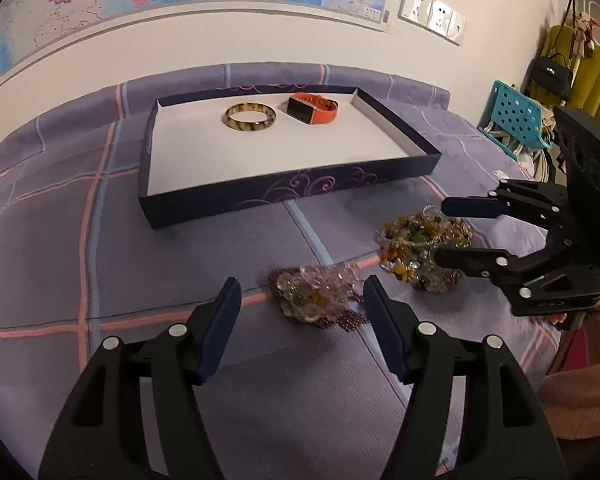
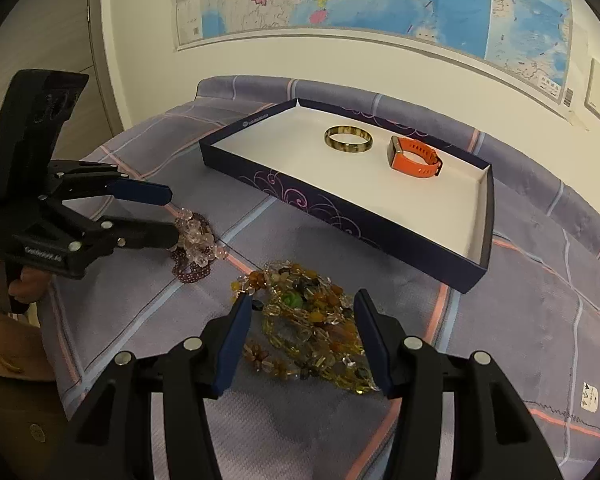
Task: Organize jewelry
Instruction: 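Close the right tool on the amber-and-green beaded necklace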
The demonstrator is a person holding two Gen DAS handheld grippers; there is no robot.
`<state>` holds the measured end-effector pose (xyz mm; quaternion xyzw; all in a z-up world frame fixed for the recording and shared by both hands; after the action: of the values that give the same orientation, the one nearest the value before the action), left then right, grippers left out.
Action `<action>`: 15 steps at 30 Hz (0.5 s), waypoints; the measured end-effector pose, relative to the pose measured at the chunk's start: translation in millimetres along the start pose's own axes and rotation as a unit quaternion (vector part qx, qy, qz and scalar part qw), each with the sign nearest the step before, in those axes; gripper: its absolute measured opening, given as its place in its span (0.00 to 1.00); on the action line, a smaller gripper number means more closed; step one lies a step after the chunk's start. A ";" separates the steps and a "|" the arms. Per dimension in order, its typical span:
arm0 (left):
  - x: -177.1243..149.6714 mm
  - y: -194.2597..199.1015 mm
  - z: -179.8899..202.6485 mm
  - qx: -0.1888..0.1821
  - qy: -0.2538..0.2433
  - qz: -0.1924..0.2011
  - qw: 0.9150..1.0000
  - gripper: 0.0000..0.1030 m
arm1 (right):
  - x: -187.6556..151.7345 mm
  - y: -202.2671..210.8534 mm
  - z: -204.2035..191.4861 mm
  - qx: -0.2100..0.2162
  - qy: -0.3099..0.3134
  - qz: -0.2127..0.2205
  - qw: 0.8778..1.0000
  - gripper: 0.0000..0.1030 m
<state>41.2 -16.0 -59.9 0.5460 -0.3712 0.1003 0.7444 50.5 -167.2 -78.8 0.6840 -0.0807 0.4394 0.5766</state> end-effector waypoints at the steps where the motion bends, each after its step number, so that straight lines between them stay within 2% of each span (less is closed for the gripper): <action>1: -0.8 -0.6 0.6 0.001 -0.001 -0.001 1.000 0.61 | -0.4 -1.7 -0.9 -0.004 0.002 -0.002 1.000 0.49; 4: -1.8 -3.9 1.6 0.001 -0.002 -0.005 1.000 0.61 | -1.1 -8.4 -0.8 -0.001 0.000 -0.009 1.000 0.45; 7: -3.8 -8.3 1.4 0.007 -0.004 -0.013 1.000 0.61 | -2.1 -11.3 -0.7 0.007 -0.003 -0.013 1.000 0.37; 12: -4.9 -12.6 -0.2 0.000 0.002 -0.023 1.000 0.54 | 0.2 -5.5 3.0 0.022 -0.017 -0.007 1.000 0.15; 15: -4.7 -12.9 0.2 -0.004 0.003 -0.024 1.000 0.52 | 2.4 -0.3 6.6 0.032 -0.031 -0.001 0.999 0.07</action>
<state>45.0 -19.9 -72.5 0.5518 -0.3564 0.0824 0.7495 55.5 -171.9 -77.0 0.7152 -0.0839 0.4200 0.5523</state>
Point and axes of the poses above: each gripper's, at about its wrist camera, not at the fingertips, and y roughly against the way its jaws point, z to its right, x to its top, the point moved 5 cm from there along -y, roughly the way its jaws point
